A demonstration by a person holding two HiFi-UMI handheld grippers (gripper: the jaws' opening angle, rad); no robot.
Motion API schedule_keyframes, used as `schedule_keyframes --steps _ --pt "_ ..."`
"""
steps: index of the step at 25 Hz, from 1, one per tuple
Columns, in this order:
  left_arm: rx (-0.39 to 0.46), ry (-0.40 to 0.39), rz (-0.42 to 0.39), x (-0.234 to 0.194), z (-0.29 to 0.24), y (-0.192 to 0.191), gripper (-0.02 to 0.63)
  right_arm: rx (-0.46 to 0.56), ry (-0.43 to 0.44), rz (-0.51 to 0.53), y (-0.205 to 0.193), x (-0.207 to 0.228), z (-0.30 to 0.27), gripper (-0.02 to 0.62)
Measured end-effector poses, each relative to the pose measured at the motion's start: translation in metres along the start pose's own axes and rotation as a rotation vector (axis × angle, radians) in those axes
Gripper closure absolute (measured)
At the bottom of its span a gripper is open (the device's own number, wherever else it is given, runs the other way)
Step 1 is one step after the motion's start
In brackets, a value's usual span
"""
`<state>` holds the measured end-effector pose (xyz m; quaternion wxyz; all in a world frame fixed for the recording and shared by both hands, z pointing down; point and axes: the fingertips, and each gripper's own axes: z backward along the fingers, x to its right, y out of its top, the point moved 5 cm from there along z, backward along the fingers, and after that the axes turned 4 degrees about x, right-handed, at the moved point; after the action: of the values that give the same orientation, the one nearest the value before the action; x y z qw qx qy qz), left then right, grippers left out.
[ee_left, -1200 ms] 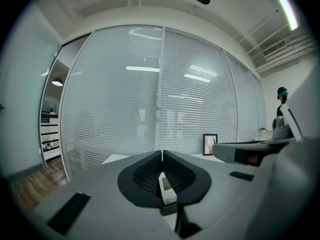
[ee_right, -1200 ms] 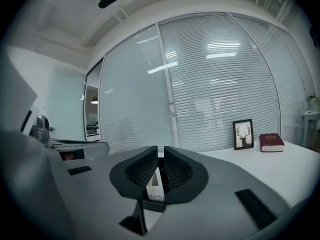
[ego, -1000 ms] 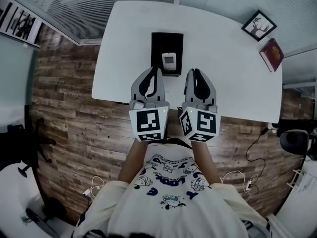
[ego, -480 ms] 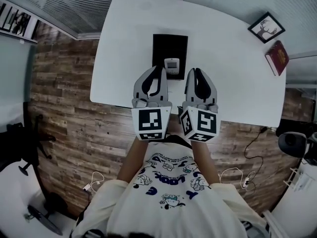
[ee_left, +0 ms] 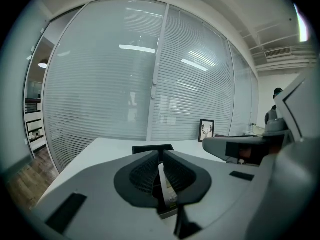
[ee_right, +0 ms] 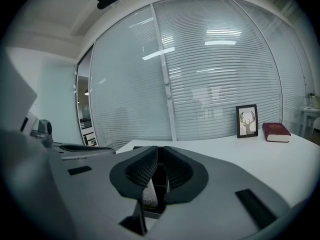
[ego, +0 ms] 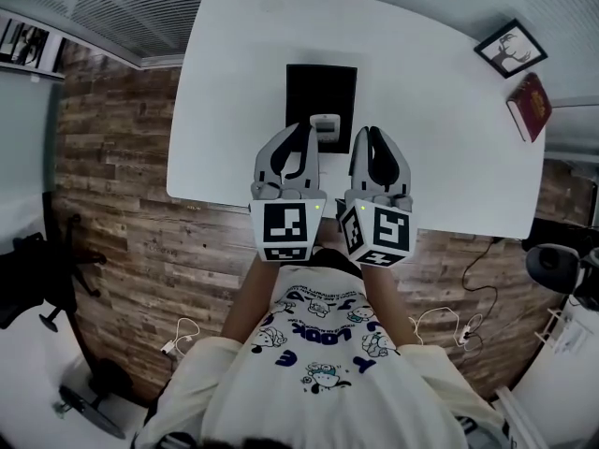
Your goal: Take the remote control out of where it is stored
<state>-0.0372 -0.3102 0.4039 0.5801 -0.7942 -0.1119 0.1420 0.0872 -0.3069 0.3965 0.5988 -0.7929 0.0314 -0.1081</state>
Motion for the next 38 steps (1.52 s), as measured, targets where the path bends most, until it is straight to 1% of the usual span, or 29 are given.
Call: schedule_keyframes --steps 2,4,10,15,21,25,30,38 --pt "-0.005 -0.008 0.007 -0.001 -0.003 -0.003 0.573 -0.007 -0.004 -0.003 -0.003 0.001 -0.003 0.538" --pt "-0.009 -0.017 0.019 -0.002 -0.005 -0.005 0.526 -0.013 -0.008 -0.004 -0.005 0.002 -0.005 0.538" --pt "-0.026 -0.040 0.031 -0.007 -0.015 -0.013 0.494 -0.034 -0.016 -0.006 -0.012 0.004 -0.014 0.538" --pt "-0.048 -0.102 0.025 -0.003 -0.026 -0.019 0.462 -0.050 -0.022 -0.007 -0.016 0.008 -0.021 0.538" --pt "-0.059 -0.142 0.045 -0.001 -0.035 -0.026 0.422 -0.064 -0.032 -0.007 -0.020 0.011 -0.027 0.538" --pt "-0.067 -0.191 0.057 -0.001 -0.040 -0.028 0.398 -0.074 -0.039 -0.008 -0.023 0.013 -0.029 0.537" --pt "-0.108 -0.263 0.030 -0.002 -0.046 -0.034 0.368 -0.086 -0.048 -0.005 -0.027 0.017 -0.031 0.538" --pt "-0.116 -0.350 -0.007 0.000 -0.058 -0.034 0.367 -0.102 -0.052 -0.002 -0.033 0.025 -0.035 0.538"
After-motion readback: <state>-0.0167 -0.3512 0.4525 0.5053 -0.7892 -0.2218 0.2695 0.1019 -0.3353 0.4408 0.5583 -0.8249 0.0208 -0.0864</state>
